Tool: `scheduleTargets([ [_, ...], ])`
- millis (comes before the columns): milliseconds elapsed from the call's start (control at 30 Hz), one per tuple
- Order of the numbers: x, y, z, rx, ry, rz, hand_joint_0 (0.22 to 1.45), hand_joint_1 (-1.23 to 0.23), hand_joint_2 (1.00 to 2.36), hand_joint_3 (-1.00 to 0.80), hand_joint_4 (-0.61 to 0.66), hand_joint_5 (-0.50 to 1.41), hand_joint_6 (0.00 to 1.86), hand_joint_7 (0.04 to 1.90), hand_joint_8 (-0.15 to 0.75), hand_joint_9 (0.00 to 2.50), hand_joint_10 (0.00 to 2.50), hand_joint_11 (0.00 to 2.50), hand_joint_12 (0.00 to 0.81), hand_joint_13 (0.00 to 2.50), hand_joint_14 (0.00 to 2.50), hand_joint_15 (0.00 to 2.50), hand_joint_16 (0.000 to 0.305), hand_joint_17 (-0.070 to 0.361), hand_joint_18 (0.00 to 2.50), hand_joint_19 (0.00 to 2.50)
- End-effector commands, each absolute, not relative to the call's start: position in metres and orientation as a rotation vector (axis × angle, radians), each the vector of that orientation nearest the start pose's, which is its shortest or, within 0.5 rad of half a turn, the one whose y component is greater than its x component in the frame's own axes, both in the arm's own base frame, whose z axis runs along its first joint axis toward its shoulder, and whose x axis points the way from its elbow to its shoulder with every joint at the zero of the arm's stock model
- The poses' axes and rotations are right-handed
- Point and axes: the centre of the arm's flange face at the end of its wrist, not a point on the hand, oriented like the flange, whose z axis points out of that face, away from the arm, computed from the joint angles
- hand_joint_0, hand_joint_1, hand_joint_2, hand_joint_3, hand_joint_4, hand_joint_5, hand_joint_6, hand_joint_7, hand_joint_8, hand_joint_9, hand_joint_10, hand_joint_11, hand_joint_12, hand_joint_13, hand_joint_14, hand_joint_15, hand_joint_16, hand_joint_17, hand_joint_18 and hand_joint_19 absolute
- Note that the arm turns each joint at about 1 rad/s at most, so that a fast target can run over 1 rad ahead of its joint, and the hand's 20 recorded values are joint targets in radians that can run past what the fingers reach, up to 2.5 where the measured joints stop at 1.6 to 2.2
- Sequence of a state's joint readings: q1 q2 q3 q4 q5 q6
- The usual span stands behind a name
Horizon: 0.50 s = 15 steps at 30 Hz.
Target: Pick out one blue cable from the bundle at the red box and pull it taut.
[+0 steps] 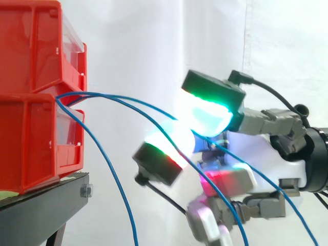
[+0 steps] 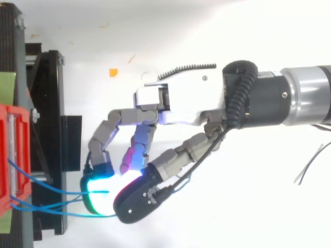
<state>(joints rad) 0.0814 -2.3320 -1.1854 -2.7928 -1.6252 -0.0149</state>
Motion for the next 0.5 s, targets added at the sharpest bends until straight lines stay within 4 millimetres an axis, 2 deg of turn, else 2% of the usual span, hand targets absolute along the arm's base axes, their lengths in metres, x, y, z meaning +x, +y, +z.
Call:
scheduleTargets([
  [0, 0.757, -0.066, 0.221, 1.145, 1.394, 1.257, 0.69, -0.82, 1.02, -0.11, -0.29, -0.1, 0.97, 0.93, 0.27, 1.31, 0.03, 0.89, 0.314, 0.99, 0.02, 0.53, 0.044, 0.098, 0.86, 0.7],
  [267, 0.743, -0.066, 0.237, 1.141, 1.477, 1.183, 0.69, -0.82, 1.02, -0.11, -0.28, -0.1, 0.97, 0.94, 0.275, 1.32, 0.03, 0.89, 0.318, 0.99, 0.02, 0.53, 0.044, 0.099, 0.87, 0.7],
  [333, 0.728, -0.064, 0.24, 1.152, 1.504, 1.16, 0.69, -0.82, 1.02, -0.11, -0.28, -0.1, 0.97, 0.93, 0.271, 1.31, 0.03, 0.89, 0.316, 0.99, 0.02, 0.53, 0.044, 0.099, 0.87, 0.71],
  [467, 0.714, -0.067, 0.253, 1.168, 1.438, 1.119, 0.69, -0.82, 1.02, -0.11, -0.27, -0.1, 0.97, 0.93, 0.277, 1.31, 0.03, 0.88, 0.317, 0.99, 0.02, 0.53, 0.044, 0.099, 0.87, 0.7],
])
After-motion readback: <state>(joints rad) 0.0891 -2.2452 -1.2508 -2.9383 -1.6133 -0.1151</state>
